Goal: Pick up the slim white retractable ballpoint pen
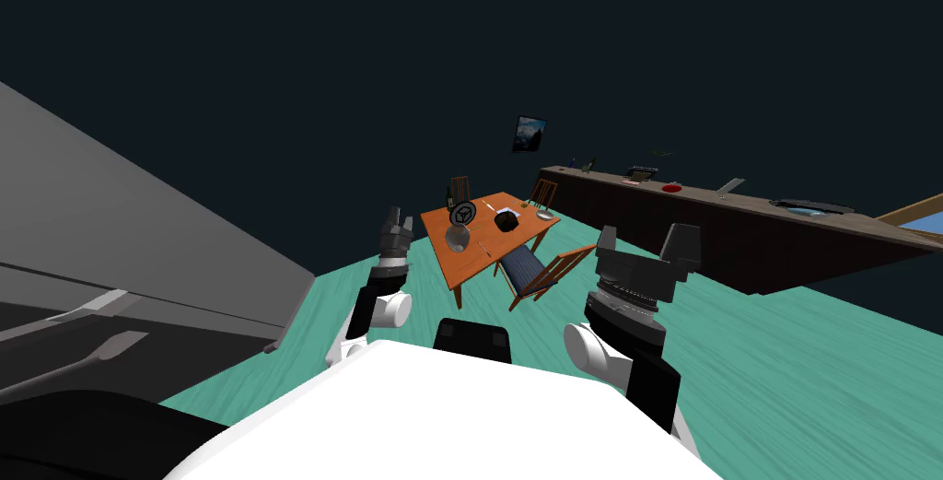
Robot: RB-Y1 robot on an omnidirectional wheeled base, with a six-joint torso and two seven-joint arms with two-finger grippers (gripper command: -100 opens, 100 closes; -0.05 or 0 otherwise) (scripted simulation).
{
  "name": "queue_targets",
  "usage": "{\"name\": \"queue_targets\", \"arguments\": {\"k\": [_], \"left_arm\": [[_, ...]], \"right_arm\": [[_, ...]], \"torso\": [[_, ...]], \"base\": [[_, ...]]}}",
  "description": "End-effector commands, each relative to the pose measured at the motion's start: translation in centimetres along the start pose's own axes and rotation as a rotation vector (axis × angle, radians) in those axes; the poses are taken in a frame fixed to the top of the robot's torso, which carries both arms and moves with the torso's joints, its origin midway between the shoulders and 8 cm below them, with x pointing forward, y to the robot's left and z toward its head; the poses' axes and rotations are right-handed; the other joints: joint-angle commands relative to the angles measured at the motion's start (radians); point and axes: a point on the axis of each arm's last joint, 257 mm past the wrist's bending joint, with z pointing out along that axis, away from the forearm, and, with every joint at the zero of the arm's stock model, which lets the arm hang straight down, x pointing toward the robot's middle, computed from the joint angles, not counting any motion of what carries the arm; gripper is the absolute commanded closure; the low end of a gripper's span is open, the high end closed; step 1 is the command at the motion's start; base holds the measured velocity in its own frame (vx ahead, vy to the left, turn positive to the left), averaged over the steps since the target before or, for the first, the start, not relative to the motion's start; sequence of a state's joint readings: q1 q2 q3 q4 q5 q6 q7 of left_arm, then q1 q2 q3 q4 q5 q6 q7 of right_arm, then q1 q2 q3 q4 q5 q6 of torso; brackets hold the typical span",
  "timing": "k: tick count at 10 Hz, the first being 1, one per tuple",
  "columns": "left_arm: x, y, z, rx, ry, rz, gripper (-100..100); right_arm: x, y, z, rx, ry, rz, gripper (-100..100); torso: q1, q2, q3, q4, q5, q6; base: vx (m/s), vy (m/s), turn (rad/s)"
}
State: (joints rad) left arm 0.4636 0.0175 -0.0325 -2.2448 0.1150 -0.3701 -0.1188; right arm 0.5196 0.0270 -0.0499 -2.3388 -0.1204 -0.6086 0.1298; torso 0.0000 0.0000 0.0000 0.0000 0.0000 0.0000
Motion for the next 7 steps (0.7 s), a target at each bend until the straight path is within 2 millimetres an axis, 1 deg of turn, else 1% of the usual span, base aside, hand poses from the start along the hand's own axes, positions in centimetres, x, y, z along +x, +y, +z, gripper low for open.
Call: {"name": "queue_targets", "arguments": {"k": [1,3,7], "left_arm": [[0.7,1.3,0.3,-0.028,0.042,0.018,-100],[1.5,3.2,0.7,-0.065,0.079,0.032,-100],[3.3,7.8,2.1,-0.162,0.144,0.054,-100]], "right_arm": [[0.0,0.0,0.0,0.0,0.0,0.0,0],[0.0,0.0,0.0,0.0,0.0,0.0,0],[0.0,0.0,0.0,0.0,0.0,0.0,0]], "torso": [[0.0,0.0,0.0,0.0,0.0,0.0],[-0.001,0.0,0.0,0.0,0.0,0.0],[-0.002,0.001,0.001,0.0,0.0,0.0]], "base": [[-0.007,-0.009,-0.01],[-0.015,-0.026,-0.014],[-0.018,-0.033,-0.015]]}}
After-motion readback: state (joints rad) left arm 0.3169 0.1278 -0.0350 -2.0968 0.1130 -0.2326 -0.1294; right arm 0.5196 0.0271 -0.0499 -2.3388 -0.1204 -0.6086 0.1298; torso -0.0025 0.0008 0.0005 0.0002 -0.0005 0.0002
